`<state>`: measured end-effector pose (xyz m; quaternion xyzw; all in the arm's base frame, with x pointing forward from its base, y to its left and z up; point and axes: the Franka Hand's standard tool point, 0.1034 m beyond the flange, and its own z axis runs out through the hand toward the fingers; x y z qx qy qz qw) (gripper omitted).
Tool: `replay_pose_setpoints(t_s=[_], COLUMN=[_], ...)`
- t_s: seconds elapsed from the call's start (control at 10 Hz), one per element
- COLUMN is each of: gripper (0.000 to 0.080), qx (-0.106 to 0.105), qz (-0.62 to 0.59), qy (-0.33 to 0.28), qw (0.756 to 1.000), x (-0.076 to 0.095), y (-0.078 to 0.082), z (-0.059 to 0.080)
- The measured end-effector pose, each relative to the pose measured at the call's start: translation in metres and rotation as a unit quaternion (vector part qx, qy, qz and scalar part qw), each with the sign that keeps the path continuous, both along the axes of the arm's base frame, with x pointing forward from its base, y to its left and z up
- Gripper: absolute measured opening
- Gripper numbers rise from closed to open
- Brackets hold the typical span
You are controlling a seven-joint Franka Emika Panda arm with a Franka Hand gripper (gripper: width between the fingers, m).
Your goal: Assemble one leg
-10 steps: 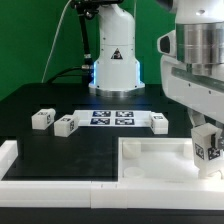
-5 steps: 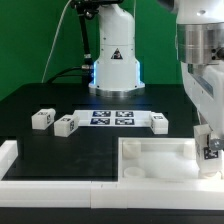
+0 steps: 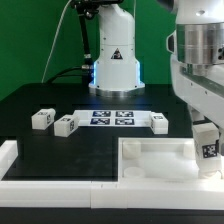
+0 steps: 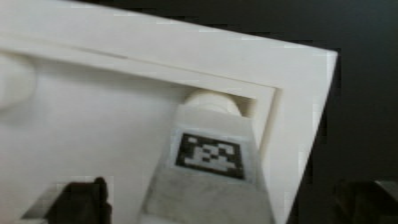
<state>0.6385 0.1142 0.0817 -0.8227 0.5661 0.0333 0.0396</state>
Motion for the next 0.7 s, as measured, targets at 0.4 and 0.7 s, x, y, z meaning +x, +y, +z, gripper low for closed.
replay_pose_setpoints(t_s=[0.4,0.7], gripper=[0.0649,0.0649], qx=[0.001,0.001], qz=[0.218,0.371], qy=[-0.022,-0.038], qw=[0.976,0.928], x=[0.0000,0.0011], y=[-0.0005,-0.0063], z=[0.0000,0.0001])
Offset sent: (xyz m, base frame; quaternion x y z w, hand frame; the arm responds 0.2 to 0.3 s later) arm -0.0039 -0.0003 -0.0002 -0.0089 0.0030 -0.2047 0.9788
